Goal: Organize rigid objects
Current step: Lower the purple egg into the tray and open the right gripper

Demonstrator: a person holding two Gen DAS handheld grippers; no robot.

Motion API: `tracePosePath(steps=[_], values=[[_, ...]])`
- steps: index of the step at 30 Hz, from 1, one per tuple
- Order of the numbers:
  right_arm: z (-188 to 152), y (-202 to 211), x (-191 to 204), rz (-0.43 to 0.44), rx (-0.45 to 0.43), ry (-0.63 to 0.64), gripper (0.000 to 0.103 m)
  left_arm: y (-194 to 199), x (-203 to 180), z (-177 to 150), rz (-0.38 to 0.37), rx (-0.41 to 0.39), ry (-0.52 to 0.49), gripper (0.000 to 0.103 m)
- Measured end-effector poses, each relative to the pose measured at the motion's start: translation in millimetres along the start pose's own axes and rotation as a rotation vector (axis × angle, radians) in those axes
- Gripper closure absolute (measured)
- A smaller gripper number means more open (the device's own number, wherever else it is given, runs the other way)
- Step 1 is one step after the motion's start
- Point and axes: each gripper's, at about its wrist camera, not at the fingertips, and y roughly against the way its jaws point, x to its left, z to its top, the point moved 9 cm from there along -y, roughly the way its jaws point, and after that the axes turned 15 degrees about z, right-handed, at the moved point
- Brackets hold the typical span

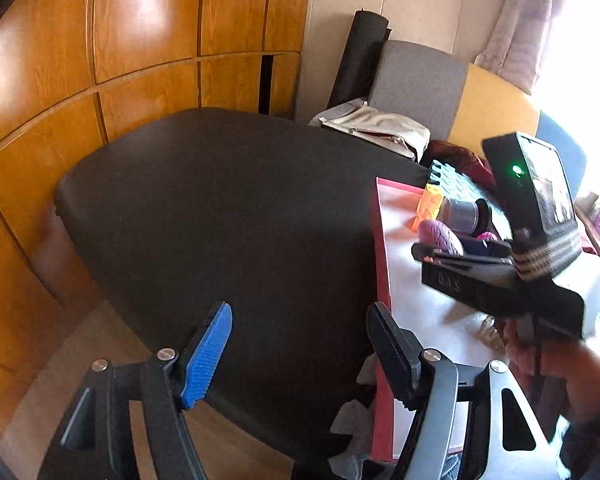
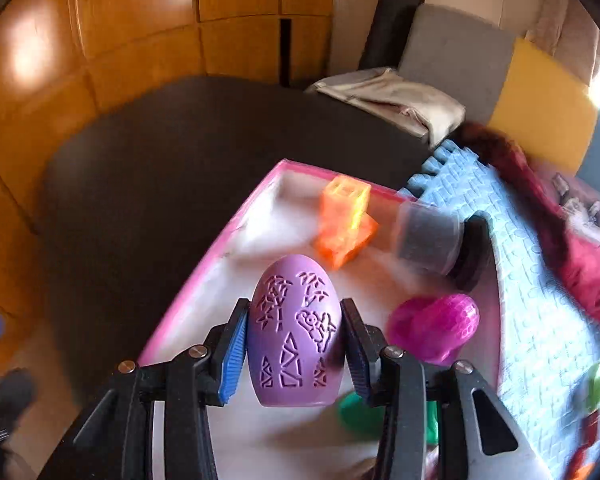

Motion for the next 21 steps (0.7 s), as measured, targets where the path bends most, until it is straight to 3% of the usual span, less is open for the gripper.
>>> tracePosePath(steps=[6,9,21], values=[[-1.3,0.8,0.1,-0.006,0.009,0.028,0.059,1.1,-3.9,-2.1,-0.008,0.003,-0.010,0.032],[-1.6,6.6,1.1,0.037,0.006,-0.002,0.059,3.5,-5.4,-1.1,-0.005,-0.003,-0.016,0.032],[4.0,72.1,-3.3,0.066,-0.197,-0.077,0.058,21.4,-12.6,3.4,-0.018,-0.048,-0.034,0.032]])
